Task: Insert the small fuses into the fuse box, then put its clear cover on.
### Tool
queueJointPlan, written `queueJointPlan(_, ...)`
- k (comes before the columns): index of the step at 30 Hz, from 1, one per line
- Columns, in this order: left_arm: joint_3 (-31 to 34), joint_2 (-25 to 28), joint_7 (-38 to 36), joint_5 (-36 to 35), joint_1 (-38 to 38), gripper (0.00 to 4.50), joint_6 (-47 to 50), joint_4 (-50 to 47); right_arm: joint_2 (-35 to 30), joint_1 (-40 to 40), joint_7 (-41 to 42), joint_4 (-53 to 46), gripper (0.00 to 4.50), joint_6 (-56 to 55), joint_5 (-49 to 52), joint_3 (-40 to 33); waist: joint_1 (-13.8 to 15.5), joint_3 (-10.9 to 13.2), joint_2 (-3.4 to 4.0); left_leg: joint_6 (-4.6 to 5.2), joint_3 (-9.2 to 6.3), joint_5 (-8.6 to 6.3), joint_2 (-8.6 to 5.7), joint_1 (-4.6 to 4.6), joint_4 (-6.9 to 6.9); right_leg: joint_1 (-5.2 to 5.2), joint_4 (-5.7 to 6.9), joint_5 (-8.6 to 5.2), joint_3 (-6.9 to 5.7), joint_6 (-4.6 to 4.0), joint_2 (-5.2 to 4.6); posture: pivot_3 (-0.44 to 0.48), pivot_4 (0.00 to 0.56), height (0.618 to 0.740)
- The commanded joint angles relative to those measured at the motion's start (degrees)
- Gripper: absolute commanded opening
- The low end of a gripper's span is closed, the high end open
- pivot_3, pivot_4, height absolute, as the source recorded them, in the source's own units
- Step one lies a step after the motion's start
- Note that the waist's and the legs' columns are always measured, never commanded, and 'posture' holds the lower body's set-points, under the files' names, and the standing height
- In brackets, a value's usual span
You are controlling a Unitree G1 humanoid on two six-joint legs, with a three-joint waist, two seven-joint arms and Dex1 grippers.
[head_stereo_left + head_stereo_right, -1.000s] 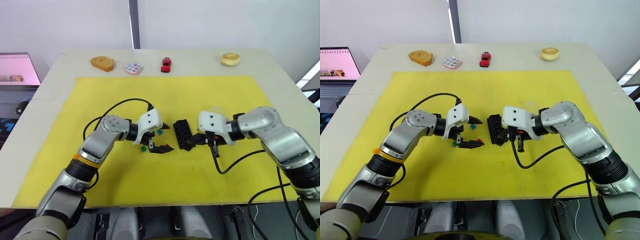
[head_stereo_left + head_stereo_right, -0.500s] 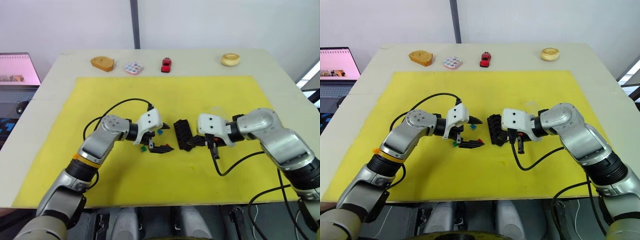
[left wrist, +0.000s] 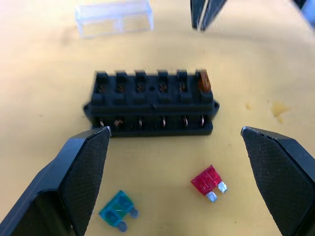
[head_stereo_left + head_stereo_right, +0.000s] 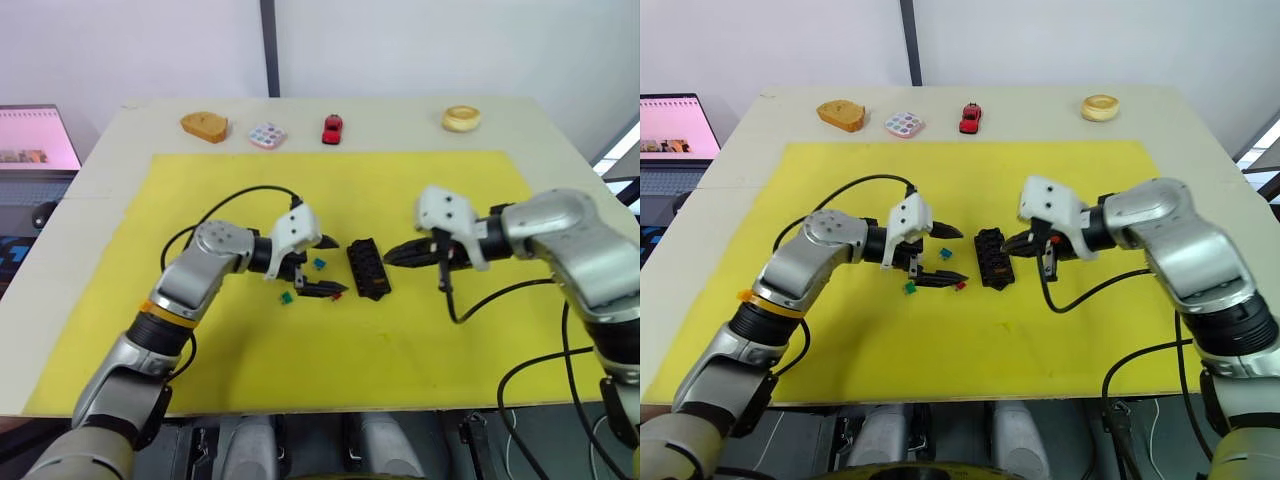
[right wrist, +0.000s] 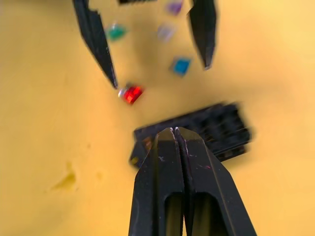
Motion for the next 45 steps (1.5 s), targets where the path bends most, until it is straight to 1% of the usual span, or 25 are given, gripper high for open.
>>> queueJointPlan(1, 6.03, 5.17, -3.24, -4.71, -0.26, 4.5, 2.49, -4.75, -4.51, 1.84, 0.52, 0.12, 0.05, -1.46, 1.18, -6.02, -0.07, 0.0, 0.01, 0.01, 0.01, -0.01, -0.01, 0.0, -0.02, -0.01, -0.01, 0.0, 0.01, 0.0, -0.01, 0.0, 0.15, 0.74)
queueJointPlan(2, 7.71, 7.64, -4.21, -5.51, 0.56, 4.5, 2.7, -5.46, -6.28, 3.43, 0.72, 0.78, 0.05, -2.85, 0.82, -7.62, -0.08, 0.01, 0.01, 0.01, 0.01, -0.01, 0.0, 0.0, -0.05, -0.02, -0.02, 0.0, 0.0, 0.0, -0.01, 0.0, 0.15, 0.74)
queueJointPlan(4, 9.44, 10.72, -5.18, -6.28, 1.77, 4.5, 2.63, -6.21, -8.5, 5.57, 0.93, 1.56, 0.05, -4.74, 0.48, -9.36, -0.1, 0.0, 0.02, 0.01, 0.02, -0.01, 0.0, 0.0, -0.06, -0.02, -0.04, 0.0, 0.0, 0.0, -0.02, 0.0, 0.15, 0.74)
queueJointPlan(6, 12.8, 16.39, -7.43, -6.69, 5.17, 4.5, 1.88, -6.72, -12.1, 9.7, 2.07, 3.14, 0.05, -6.61, 0.31, -12.93, -0.13, 0.0, 0.01, 0.01, 0.03, -0.01, 0.0, 0.01, -0.07, -0.02, -0.04, 0.0, 0.0, 0.0, -0.02, 0.0, 0.15, 0.74)
queueJointPlan(7, 14.98, 19.9, -9.11, -7.03, 7.46, 4.5, 1.57, -6.63, -14.21, 12.19, 2.9, 4.22, 0.3, -7.57, 0.08, -15.18, -0.26, 0.0, 0.02, 0.01, 0.04, -0.01, 0.01, 0.0, -0.07, -0.03, -0.05, 0.0, 0.0, 0.01, -0.02, 0.0, 0.15, 0.74)
queueJointPlan(9, 18.38, 24.93, -11.24, -8.07, 11.08, 4.5, 1.21, -6.22, -17.38, 15.87, 4.05, 6.2, 0.96, -7.94, 0.43, -18.76, -0.37, 0.03, 0.02, 0.0, 0.07, -0.02, 0.03, 0.02, -0.13, -0.06, -0.06, -0.01, 0.01, 0.02, -0.04, 0.0, 0.15, 0.74)
queueJointPlan(14, 23.1, 29.89, -11.64, -7.87, 15.84, 4.5, -1.13, -3.47, -20.6, 21.09, 4.61, 10.14, 3.4, -11.72, -0.4, -23.63, -0.03, 0.03, 0.04, 0.0, 0.14, -0.01, 0.18, 0.01, -0.09, -0.09, -0.08, -0.13, -0.01, -0.2, -0.11, 0.0, 0.15, 0.74)
queueJointPlan(16, 24.28, 31.35, -11.6, -7.12, 17.36, 4.5, -2.48, -1.74, -21.71, 22.7, 4.7, 11.85, 4.48, -13.46, -1.38, -24.76, -0.01, 0.03, 0.05, 0.0, 0.17, -0.02, 0.17, 0.02, -0.09, -0.08, -0.11, -0.14, -0.01, -0.22, -0.16, 0.0, 0.15, 0.74)
queueJointPlan(19, 28.06, 34.96, -11.73, -4.83, 22.38, 4.5, -5.98, 4.53, -23.2, 25.73, 4.49, 16.23, 4.48, -15.6, -3.04, -27.52, -0.2, 0.04, 0.06, 0.03, 0.24, -0.04, 0.17, 0.01, -0.11, -0.11, -0.14, -0.14, 0.01, -0.22, -0.19, 0.0, 0.15, 0.74)
queueJointPlan(21, 28.76, 35.68, -11.7, -4.83, 23.46, 4.5, -7.16, 6.38, -23.42, 26.52, 4.24, 17.4, 4.48, -16.62, -3.26, -27.87, -0.39, 0.04, 0.06, 0.02, 0.27, -0.04, 0.21, 0.01, -0.15, -0.16, -0.14, -0.14, 0.02, -0.22, -0.16, 0.0, 0.15, 0.74)
queueJointPlan(26, 27.79, 35.16, -11.37, -5.3, 23.04, 4.5, -7.76, 6.15, -22.9, 25.76, 3.48, 17.41, 4.48, -17.31, -2.71, -26.64, -0.19, 0.07, 0.13, 0.01, 0.32, -0.04, 0.23, 0.01, -0.15, -0.2, -0.14, -0.14, 0.05, -0.24, -0.19, 0.0, 0.15, 0.74)
queueJointPlan(32, 24.25, 32.33, -10.86, -6.02, 20.26, 4.5, -5.48, 3.39, -20.29, 19.89, 1.94, 12.91, 4.48, -14.89, 0.64, -22.89, -0.22, 0.06, 0.14, 0.01, 0.34, -0.05, 0.22, 0.0, -0.15, -0.2, -0.14, -0.14, 0.07, -0.25, -0.2, 0.0, 0.15, 0.74)
queueJointPlan(34, 21.99, 29.39, -10.35, -8.37, 17.15, 4.5, -0.8, 2.37, -17.3, 14.86, 1.18, 8.57, 4.48, -11.28, 4.77, -20.35, -0.27, 0.06, 0.14, 0.01, 0.34, -0.05, 0.22, 0.01, -0.16, -0.19, -0.13, -0.14, 0.08, -0.24, -0.17, 0.0, 0.15, 0.74)
queueJointPlan(37, 19.93, 24.83, -9.64, -11.65, 11.71, 4.5, 6.58, 4.09, -11.45, 7.28, -1.46, 3.6, 4.48, -6.79, 8.16, -15.63, -0.21, 0.06, 0.14, 0.02, 0.34, -0.05, 0.18, 0.0, -0.11, -0.19, -0.08, -0.11, 0.09, -0.21, -0.07, 0.0, 0.15, 0.74)
queueJointPlan(39, 18.87, 23.11, -9.13, -11.84, 9.55, 4.5, 9.33, 6.34, -9.15, 4.62, -2.49, 1.61, 4.48, -4.46, 9.17, -13.3, -0.17, 0.06, 0.14, 0.01, 0.31, -0.04, 0.13, -0.05, -0.09, -0.21, -0.07, -0.05, 0.09, -0.1, -0.02, 0.0, 0.15, 0.74)
queueJointPlan(42, 17.66, 19.08, -7.38, -13.35, 5.87, 4.5, 15.68, 11.25, -4.78, 1.05, -4.5, -1.4, 4.48, -2.13, 10.52, -9.29, -0.12, 0.06, 0.15, 0.01, 0.31, -0.04, 0.08, -0.07, -0.1, -0.23, -0.07, -0.01, 0.08, -0.01, -0.02, 0.0, 0.15, 0.74)
queueJointPlan(45, 16.7, 16.49, -6.54, -13.94, 4.31, 4.5, 20.39, 14.67, -1.7, -0.61, -6.03, -3.69, 4.48, -0.93, 10.8, -6.3, -0.11, 0.06, 0.14, 0.01, 0.31, -0.04, 0.07, -0.09, -0.06, -0.24, -0.05, 0.0, 0.07, 0.0, -0.02, 0.0, 0.15, 0.74)
